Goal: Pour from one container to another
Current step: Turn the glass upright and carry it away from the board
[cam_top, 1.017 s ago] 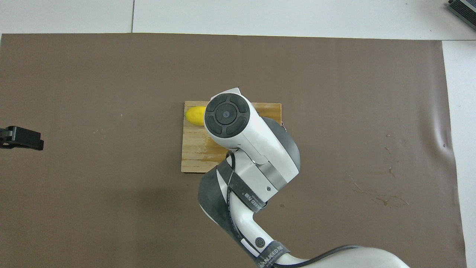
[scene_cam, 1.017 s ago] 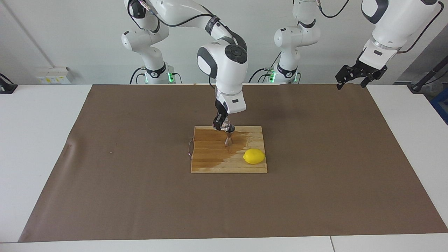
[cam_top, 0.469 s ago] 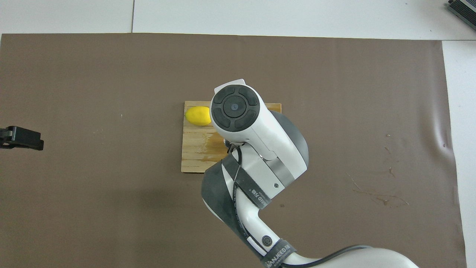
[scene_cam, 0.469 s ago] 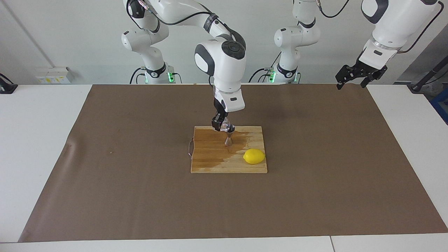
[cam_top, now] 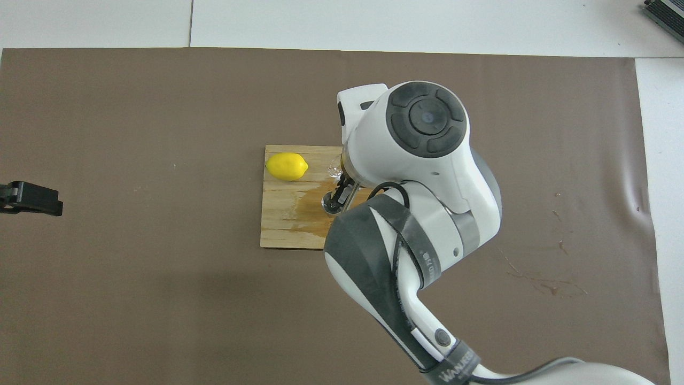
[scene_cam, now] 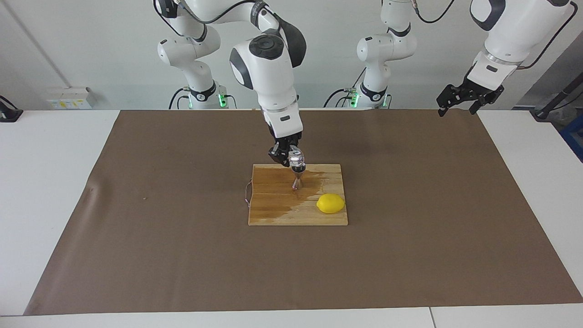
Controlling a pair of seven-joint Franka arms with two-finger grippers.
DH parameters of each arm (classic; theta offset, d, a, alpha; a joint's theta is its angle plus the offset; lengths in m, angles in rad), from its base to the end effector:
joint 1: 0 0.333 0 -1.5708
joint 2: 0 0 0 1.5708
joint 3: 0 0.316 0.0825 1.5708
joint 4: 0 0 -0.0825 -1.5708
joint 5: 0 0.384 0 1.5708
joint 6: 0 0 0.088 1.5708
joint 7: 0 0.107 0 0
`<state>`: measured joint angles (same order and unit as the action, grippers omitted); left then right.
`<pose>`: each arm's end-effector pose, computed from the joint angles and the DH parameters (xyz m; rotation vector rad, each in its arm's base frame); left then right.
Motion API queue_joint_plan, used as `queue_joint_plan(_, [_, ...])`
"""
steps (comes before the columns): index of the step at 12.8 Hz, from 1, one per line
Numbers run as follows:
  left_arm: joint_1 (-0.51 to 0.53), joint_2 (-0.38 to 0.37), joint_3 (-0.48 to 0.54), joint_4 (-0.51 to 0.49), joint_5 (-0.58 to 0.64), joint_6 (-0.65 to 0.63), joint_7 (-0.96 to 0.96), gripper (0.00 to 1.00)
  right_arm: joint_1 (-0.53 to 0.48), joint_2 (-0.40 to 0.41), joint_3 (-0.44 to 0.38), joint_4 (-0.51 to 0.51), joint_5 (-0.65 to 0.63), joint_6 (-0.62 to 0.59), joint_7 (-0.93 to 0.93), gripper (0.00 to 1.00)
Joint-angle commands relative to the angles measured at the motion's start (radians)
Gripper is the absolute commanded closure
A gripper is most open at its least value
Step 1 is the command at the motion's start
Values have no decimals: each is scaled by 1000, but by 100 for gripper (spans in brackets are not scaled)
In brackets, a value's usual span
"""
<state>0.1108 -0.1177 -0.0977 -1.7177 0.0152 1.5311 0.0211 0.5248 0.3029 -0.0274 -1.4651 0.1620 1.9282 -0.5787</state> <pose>0.5116 0.0055 0.6147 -3.1142 0.0107 0.1089 0.5822 0.3316 0.5249 -2.5997 -1.4772 -0.2490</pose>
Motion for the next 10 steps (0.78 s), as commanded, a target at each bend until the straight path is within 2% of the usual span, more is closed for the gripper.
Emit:
queue_joint_plan(1, [9, -20, -5, -20, 9, -5, -1, 0, -107, -88, 6, -87, 131, 22, -178, 100])
queue_joint_plan(6, [9, -20, -5, -20, 9, -5, -1, 0, -333, -120, 7, -146, 284, 5, -550, 100])
queue_joint_plan(10, [9, -20, -5, -20, 9, -5, -1, 0, -532, -125, 7, -260, 421, -1, -895, 100])
